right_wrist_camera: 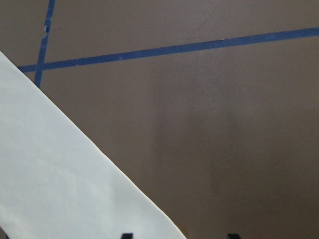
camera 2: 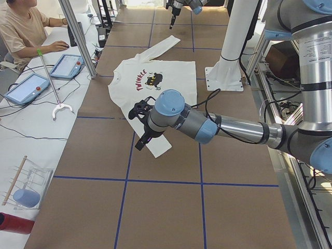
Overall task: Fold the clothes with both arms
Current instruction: 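Lower the right gripper to the cuff of the sleeve nearest it and grasp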
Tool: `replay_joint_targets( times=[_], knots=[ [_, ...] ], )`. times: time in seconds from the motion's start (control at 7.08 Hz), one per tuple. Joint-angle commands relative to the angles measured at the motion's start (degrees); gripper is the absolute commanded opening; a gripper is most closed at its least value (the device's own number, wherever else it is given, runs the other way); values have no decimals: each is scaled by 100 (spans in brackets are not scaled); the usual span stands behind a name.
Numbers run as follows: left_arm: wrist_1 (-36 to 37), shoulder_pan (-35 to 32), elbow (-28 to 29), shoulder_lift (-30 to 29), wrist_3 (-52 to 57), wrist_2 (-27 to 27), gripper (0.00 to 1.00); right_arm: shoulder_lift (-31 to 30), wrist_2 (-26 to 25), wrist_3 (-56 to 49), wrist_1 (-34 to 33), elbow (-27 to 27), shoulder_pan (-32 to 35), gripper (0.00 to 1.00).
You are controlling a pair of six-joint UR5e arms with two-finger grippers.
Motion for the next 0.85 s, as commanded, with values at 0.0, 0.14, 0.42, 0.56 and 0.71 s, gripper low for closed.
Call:
replay_joint_targets(
  times=[0.0, 0.14, 0.42, 0.56, 0.71],
  knots=[
    [-2, 0, 0, 0, 8, 0, 100, 41, -197, 3, 26, -133, -270, 66],
    [-2, 0, 0, 0, 8, 0, 100, 41, -267, 3, 26, -159, -349, 66],
    [-2, 0, 0, 0, 17, 0, 100, 85, -347, 3, 26, -247, -490, 63],
    [-2, 0, 0, 0, 17, 0, 100, 172, -347, 3, 26, -299, -508, 62],
    [-2, 0, 0, 9, 17, 0, 100, 295, -347, -6, 26, -413, -508, 62]
  ],
)
